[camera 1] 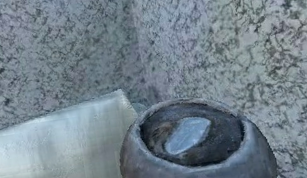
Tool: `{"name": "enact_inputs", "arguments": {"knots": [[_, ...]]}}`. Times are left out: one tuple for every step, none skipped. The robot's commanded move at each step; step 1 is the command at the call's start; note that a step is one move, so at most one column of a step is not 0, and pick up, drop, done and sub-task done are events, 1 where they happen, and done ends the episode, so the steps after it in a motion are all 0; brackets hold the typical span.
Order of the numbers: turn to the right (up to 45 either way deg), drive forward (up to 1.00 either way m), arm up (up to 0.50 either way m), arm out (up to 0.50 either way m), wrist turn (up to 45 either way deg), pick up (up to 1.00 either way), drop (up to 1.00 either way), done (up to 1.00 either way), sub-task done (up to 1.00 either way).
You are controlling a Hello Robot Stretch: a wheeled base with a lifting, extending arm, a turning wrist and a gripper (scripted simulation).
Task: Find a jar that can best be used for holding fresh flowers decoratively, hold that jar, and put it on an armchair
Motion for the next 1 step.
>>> {"name": "enact_inputs", "arguments": {"knots": [[45.0,0.0,0.0,0.0,0.0,0.0,0.0,0.0,0.0]]}}
